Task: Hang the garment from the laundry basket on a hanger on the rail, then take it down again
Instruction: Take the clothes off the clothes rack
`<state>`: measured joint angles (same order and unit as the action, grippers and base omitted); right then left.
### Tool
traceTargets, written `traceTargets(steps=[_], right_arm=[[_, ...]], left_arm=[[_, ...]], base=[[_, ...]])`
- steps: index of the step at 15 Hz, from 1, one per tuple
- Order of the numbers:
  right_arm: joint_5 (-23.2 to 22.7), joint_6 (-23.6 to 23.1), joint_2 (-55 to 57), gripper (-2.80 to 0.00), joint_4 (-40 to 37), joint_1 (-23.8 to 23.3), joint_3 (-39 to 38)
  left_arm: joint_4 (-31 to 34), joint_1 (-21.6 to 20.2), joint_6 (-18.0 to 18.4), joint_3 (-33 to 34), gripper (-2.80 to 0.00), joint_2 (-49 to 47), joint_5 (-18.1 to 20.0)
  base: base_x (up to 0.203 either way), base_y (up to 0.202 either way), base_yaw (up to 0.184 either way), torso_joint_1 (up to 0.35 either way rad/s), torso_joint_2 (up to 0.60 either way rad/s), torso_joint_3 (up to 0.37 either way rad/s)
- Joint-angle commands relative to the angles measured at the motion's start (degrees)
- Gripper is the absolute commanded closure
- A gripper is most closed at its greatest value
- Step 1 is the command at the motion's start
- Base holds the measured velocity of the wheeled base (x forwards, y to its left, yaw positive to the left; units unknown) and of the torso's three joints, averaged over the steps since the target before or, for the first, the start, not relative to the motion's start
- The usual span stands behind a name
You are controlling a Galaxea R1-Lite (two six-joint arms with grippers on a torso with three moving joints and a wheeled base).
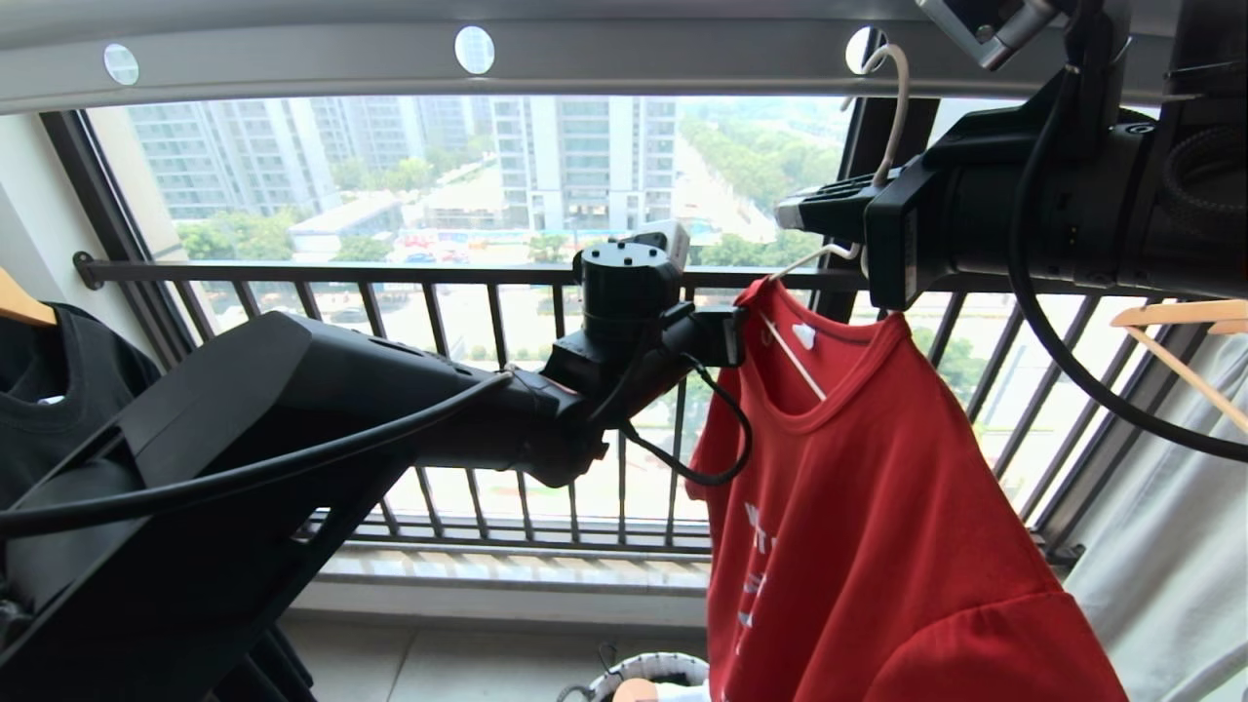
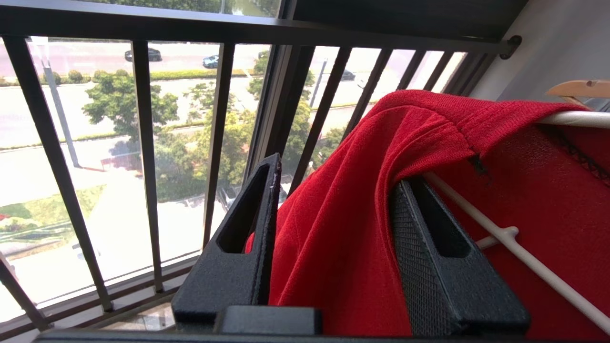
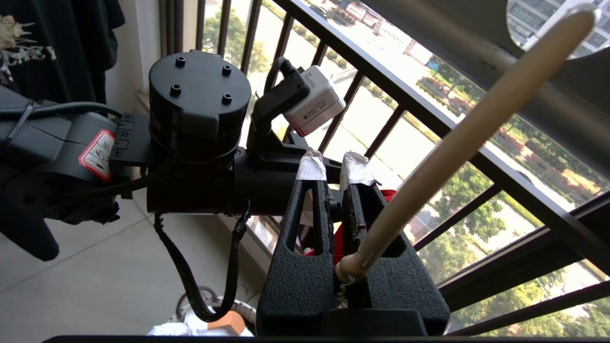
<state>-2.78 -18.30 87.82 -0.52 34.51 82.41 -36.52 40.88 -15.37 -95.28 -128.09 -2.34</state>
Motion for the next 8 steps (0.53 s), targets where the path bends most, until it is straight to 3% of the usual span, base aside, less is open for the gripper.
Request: traceTargets(steps=[1, 8], right_arm=[[0.0, -0.2, 0.0, 0.0, 0.0, 0.0, -0.1], [0.0, -0.6, 1.7, 0.0, 0.0, -0.1, -0.1]], left_arm=[[-0.2, 0.0, -0.1, 0.1, 0.0, 0.5, -0.1], [-0.3, 0.7, -0.4, 2.2, 0.0, 5.6, -0.8]], base=[[0.0, 0.0, 0.0, 0.0, 0.0, 0.0], [0.0, 0.0, 0.0, 0.0, 0.0, 0.0]])
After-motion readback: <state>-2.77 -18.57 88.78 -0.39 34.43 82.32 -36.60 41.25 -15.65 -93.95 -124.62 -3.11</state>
